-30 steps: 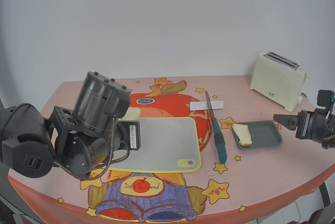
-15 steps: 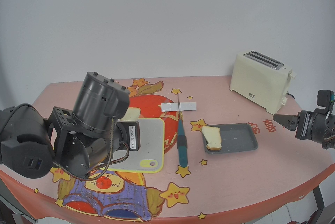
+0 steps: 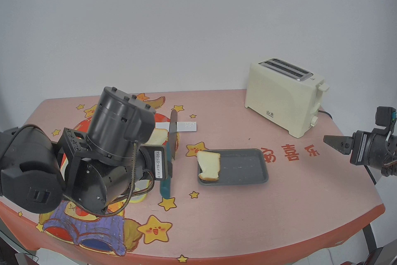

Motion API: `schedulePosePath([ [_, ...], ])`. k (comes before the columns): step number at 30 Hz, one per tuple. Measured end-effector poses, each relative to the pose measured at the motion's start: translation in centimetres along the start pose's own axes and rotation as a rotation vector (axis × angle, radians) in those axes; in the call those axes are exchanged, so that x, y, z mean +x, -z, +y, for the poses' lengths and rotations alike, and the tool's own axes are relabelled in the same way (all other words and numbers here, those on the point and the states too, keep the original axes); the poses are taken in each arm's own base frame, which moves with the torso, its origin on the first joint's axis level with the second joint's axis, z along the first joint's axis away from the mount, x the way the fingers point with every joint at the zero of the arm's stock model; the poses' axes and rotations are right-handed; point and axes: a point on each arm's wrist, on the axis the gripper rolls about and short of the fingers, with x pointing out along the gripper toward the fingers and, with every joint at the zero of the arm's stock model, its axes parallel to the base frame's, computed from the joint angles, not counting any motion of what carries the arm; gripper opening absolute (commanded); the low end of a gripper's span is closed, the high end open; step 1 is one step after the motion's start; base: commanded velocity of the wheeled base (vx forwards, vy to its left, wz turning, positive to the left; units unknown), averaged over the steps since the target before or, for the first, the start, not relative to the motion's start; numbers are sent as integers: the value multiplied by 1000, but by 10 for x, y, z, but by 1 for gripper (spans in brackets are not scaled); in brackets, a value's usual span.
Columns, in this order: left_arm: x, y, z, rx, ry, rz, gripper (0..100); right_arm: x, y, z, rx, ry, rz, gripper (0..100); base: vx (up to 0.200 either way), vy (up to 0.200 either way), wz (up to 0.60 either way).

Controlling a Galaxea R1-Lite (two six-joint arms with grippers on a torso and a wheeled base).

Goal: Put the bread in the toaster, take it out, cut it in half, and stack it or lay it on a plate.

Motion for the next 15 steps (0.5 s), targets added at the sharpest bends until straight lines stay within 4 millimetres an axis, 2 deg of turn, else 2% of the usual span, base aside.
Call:
schedulePosePath([
  [15, 6, -4, -11, -35, 26, -48, 0, 0, 0, 0, 0, 0, 1, 100, 0, 0, 0],
])
